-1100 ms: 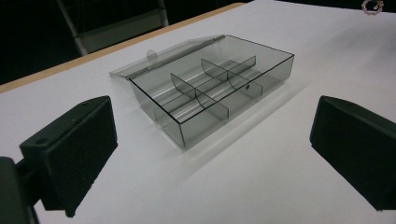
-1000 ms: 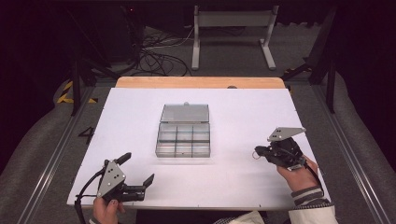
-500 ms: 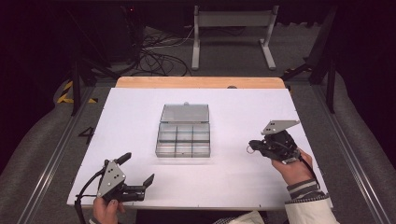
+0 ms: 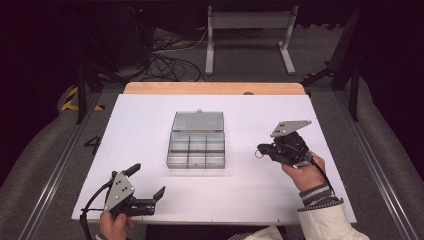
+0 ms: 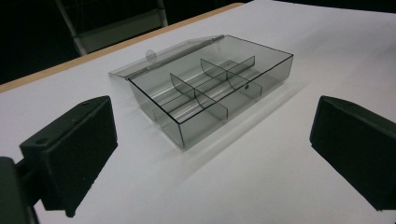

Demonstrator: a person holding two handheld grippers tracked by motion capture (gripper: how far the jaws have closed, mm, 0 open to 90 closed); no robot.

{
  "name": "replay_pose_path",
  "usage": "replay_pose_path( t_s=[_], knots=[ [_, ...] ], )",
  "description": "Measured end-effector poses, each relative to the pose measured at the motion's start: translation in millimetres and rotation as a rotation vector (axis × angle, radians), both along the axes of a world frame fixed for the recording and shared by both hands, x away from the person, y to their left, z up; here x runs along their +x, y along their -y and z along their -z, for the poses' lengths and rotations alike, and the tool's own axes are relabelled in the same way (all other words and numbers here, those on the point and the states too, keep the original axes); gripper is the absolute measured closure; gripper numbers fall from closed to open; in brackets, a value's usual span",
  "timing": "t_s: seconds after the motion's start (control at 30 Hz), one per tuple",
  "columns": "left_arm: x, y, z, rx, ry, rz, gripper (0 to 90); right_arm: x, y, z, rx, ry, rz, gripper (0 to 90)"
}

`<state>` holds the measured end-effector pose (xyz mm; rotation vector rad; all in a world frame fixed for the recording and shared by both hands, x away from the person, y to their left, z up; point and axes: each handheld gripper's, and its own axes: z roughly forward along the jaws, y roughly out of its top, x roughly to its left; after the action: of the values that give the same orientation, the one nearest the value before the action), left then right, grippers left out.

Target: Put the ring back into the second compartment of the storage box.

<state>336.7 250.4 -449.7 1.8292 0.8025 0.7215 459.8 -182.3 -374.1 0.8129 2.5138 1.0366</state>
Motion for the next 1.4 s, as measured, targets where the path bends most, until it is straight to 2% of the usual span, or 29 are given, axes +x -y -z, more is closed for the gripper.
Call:
replay_pose_path(
  t_s=[0.77,1.4],
  knots=[
    [-0.3,-0.1,-0.2,-0.001,0.002,0.005,1.1,18.4,-47.5,-7.1,0.052,-0.004,-0.064,88.0],
    [-0.5,-0.2,-0.3,-0.002,0.000,0.009,1.2,33.2,-89.4,0.3,0.084,0.002,-0.093,88.0]
  ],
)
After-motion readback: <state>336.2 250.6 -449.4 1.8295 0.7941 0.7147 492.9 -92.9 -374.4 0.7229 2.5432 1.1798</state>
